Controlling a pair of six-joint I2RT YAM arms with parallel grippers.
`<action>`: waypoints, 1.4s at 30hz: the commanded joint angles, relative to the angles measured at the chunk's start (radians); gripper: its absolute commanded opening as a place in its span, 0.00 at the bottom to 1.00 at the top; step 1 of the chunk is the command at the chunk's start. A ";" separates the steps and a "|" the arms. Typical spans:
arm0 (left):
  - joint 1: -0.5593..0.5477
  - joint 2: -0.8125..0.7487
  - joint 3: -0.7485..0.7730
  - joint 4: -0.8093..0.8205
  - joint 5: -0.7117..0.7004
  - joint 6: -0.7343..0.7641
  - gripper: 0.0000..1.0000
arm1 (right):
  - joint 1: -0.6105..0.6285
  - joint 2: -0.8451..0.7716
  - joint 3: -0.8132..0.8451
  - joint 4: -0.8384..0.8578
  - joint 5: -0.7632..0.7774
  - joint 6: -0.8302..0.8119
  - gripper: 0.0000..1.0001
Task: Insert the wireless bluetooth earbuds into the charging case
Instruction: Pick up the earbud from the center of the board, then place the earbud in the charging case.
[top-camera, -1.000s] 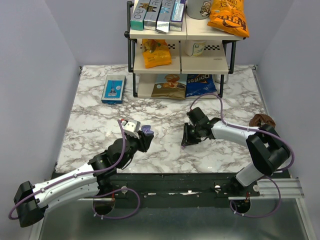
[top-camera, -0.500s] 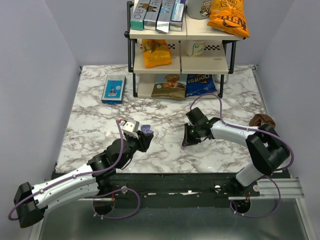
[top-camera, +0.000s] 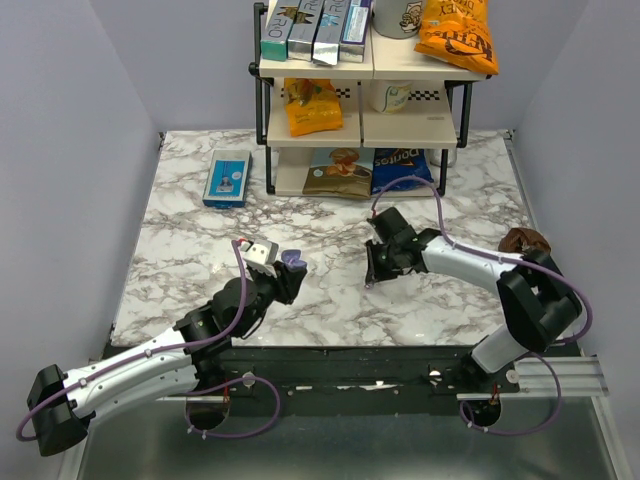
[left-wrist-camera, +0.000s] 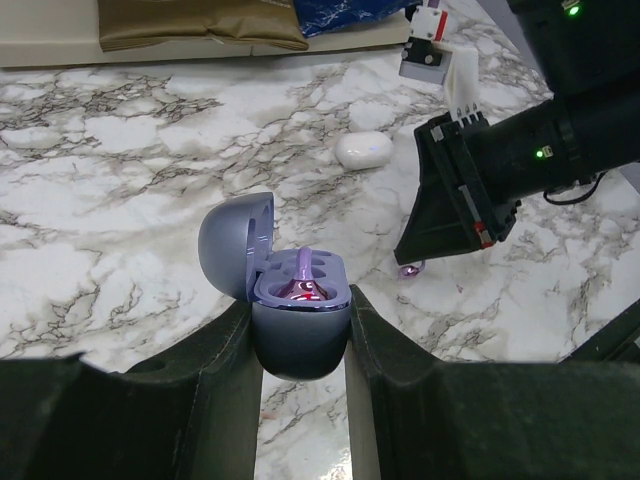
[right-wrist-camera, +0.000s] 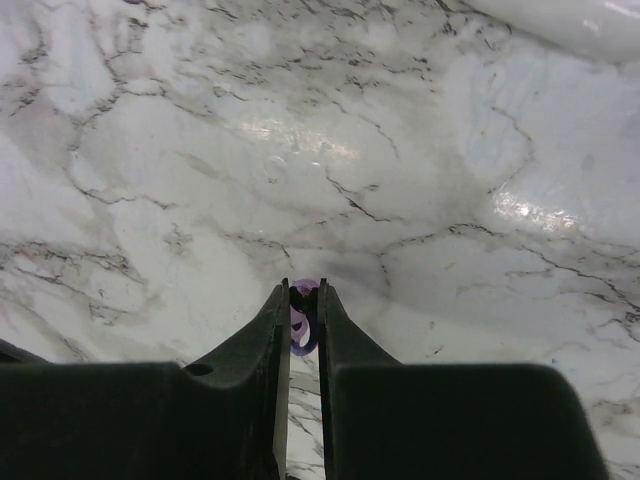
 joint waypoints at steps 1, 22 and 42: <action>-0.004 0.000 -0.024 0.022 -0.023 -0.002 0.00 | 0.006 -0.087 0.037 -0.019 -0.015 -0.170 0.01; 0.131 0.154 0.143 0.170 0.794 0.093 0.00 | 0.319 -0.568 0.265 -0.325 0.000 -0.623 0.01; 0.194 0.365 0.199 0.458 1.336 0.014 0.00 | 0.502 -0.722 0.216 -0.313 0.052 -0.706 0.01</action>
